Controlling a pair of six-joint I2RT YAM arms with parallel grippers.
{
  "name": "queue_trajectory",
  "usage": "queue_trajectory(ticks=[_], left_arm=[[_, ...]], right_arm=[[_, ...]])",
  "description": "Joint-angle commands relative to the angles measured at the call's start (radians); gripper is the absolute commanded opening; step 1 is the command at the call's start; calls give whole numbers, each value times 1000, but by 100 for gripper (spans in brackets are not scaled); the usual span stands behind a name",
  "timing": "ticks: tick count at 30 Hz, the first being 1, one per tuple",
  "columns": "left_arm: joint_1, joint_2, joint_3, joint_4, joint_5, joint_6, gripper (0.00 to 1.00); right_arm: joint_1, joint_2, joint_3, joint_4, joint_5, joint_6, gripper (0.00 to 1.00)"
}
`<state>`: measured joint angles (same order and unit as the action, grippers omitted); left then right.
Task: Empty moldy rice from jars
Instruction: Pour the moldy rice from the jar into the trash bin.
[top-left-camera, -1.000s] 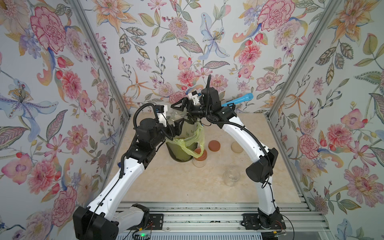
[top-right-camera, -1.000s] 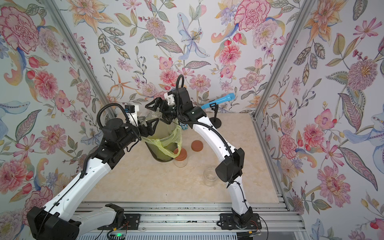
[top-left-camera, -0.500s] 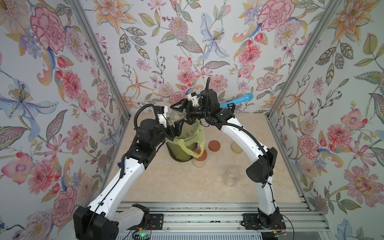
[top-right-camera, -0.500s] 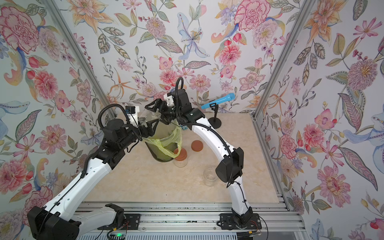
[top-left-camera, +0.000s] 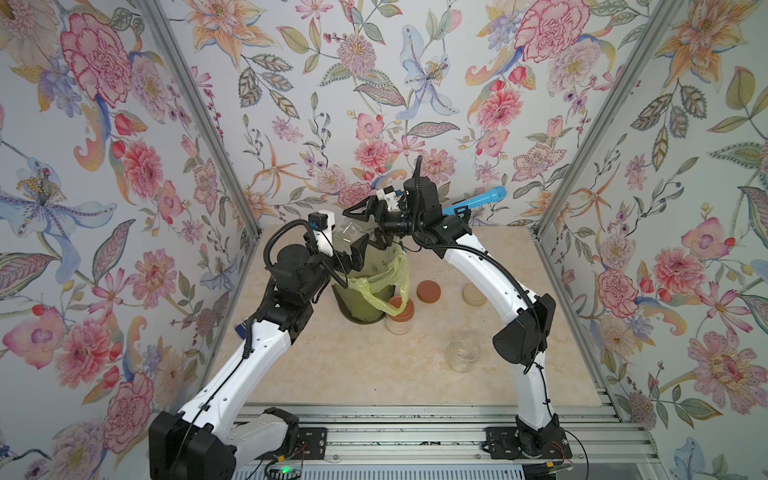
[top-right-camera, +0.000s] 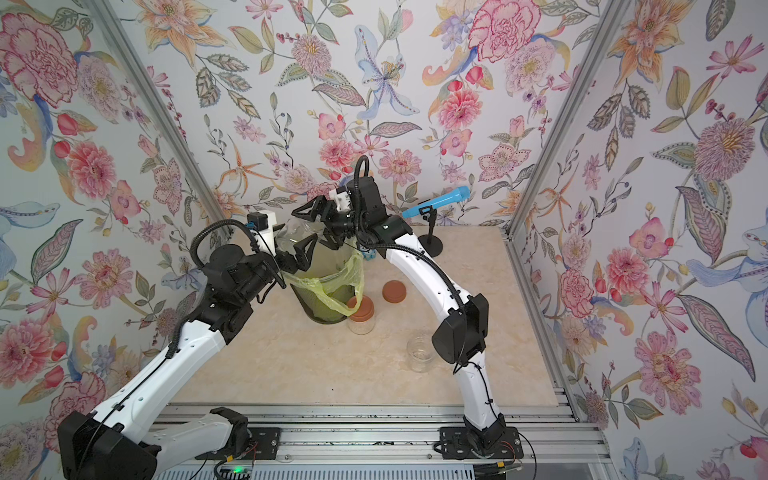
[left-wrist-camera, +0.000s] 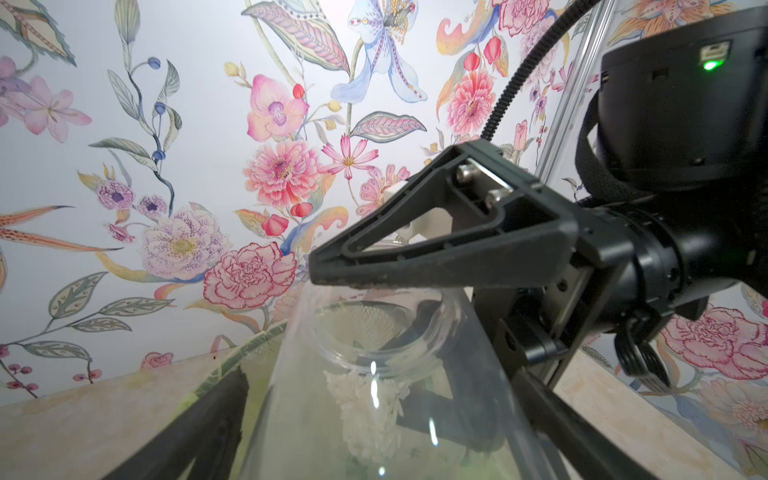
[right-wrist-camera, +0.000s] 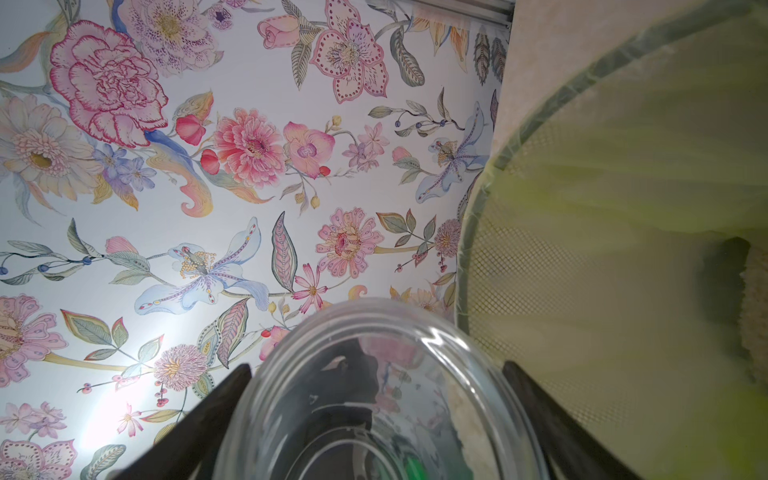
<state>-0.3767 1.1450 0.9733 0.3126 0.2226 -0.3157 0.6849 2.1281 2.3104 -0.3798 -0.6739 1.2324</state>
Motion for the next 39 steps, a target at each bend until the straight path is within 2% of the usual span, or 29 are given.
queue_trajectory(ticks=[1, 13, 20, 29, 32, 36, 37, 39], left_arm=[[-15, -36, -69, 220, -42, 67, 100], [-24, -43, -235, 550, -52, 103, 100], [-46, -21, -239, 624, -83, 94, 100], [-52, 30, -211, 628, -68, 76, 98], [-53, 39, -203, 623, -69, 73, 93], [-53, 45, -198, 630, -75, 59, 78], [-53, 46, -199, 632, -77, 55, 75], [-53, 47, -200, 639, -80, 49, 60]], right_arm=[[2, -9, 54, 44, -48, 66, 0], [8, -14, 60, 44, -64, 127, 0], [22, -11, 58, 42, -69, 134, 0], [27, 2, 83, 43, -75, 135, 0], [28, 1, 82, 42, -75, 129, 0], [29, 0, 81, 42, -76, 128, 0], [29, 1, 81, 43, -78, 128, 0], [30, 0, 81, 42, -79, 124, 0]])
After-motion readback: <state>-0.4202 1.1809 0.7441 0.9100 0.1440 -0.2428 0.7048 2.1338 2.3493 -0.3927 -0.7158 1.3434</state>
